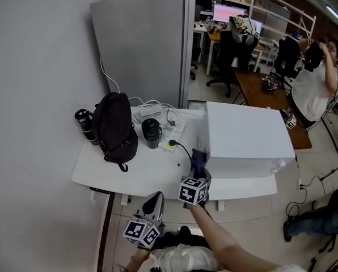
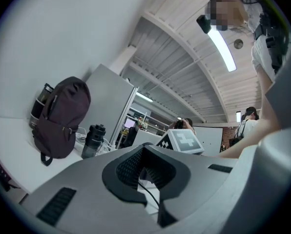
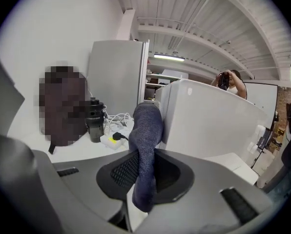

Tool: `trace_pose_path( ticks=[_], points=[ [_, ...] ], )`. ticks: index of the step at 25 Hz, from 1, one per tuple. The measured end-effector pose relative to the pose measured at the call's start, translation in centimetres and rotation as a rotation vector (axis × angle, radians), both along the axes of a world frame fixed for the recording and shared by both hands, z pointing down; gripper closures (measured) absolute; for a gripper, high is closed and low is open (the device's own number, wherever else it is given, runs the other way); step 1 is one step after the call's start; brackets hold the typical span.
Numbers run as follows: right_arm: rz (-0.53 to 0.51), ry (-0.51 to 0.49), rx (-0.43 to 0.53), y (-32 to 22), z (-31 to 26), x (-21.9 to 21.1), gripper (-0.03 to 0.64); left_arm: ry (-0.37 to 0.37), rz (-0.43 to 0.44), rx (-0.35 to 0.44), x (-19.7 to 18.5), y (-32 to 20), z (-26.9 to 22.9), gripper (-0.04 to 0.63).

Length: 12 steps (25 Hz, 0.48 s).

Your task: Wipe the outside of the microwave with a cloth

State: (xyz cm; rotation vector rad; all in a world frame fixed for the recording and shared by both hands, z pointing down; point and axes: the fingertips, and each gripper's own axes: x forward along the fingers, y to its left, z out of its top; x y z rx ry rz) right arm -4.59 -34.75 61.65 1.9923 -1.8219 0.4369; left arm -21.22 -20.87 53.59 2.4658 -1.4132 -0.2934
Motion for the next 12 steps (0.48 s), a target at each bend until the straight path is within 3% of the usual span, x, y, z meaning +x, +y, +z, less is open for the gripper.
trace_pose_path(
  ticks=[5,8,12],
  points=[
    [-0.079,-0.018,0.021,1.6,0.3,-1.2,0.552,-0.002,0.028,0.002,0.3,0.7,0.1,0.609],
    [-0.306,-0.051,0.107,2.8,-2.9,-4.5,0.552,0.002,0.047,0.011,0.9,1.2,-0.2,0.609],
    [-0.598,-0.006,0.248,6.8,-7.8,-6.5,0.551,0.009,0.067,0.013,1.8,1.8,-0.4,0.609]
  ],
)
